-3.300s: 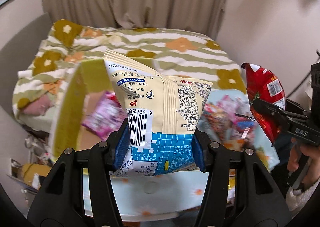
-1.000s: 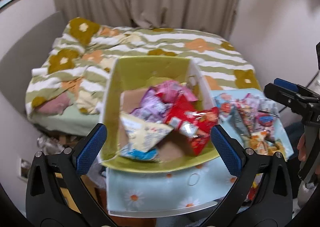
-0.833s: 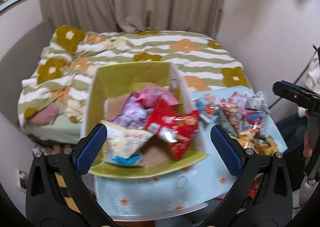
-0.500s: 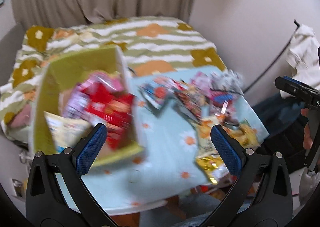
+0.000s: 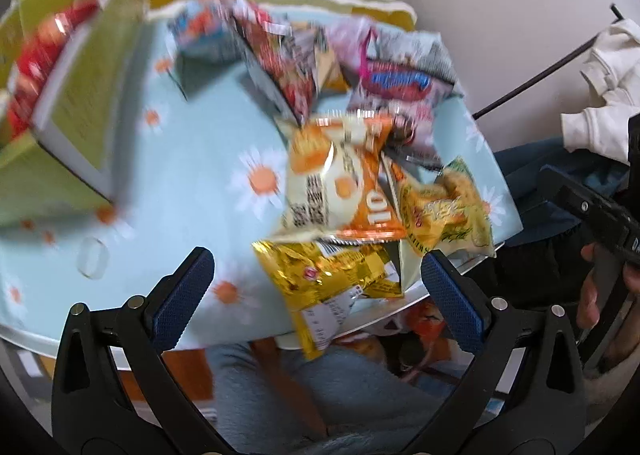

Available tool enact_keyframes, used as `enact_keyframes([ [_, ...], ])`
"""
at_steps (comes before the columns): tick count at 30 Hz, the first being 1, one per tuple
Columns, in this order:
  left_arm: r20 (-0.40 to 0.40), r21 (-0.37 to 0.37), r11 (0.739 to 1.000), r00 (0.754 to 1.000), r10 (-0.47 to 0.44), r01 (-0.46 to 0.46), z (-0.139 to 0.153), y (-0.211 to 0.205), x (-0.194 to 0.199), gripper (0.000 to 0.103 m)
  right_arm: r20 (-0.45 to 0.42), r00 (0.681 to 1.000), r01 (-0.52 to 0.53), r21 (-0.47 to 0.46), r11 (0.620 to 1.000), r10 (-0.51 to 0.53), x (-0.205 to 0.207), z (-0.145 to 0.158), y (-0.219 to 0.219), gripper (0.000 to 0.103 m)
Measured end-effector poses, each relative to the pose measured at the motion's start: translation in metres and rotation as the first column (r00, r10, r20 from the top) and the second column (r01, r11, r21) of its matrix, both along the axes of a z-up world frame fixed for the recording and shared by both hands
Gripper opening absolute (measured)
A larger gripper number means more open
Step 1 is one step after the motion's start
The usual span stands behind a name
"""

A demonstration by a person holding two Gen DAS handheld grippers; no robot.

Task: Organize snacks
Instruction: 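Move both tools back to the remaining snack bags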

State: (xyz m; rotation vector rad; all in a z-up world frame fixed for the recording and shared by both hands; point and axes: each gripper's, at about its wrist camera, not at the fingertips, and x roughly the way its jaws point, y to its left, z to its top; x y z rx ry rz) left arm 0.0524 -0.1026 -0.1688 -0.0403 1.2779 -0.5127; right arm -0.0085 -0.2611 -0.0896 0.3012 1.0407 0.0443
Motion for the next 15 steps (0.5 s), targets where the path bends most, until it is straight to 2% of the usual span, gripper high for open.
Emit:
enact_keyframes([
  [7, -0.085, -0.039, 0.998, 0.995, 0.047, -0.051, -0.041, -0.010, -0.003, 0.102, -0.050, 0.998, -0.030, 0.066, 0.997, 0.033, -0.002, -0.040, -0.002, 0.103],
  [11, -0.118, -0.051, 0.997, 0.991, 0.059, -0.065, -0.059, -0.014, -0.002, 0.092, -0.068, 0.997, -0.040, 0.099, 0.994, 0.047, 0.002, -0.057, -0.001, 0.103],
  [15, -0.149, -0.096, 0.991, 0.986, 0.074, -0.089, -0.067, -0.014, -0.002, 0.084, -0.086, 0.994, -0.052, 0.126, 0.991, 0.063, 0.006, -0.070, 0.003, 0.103],
])
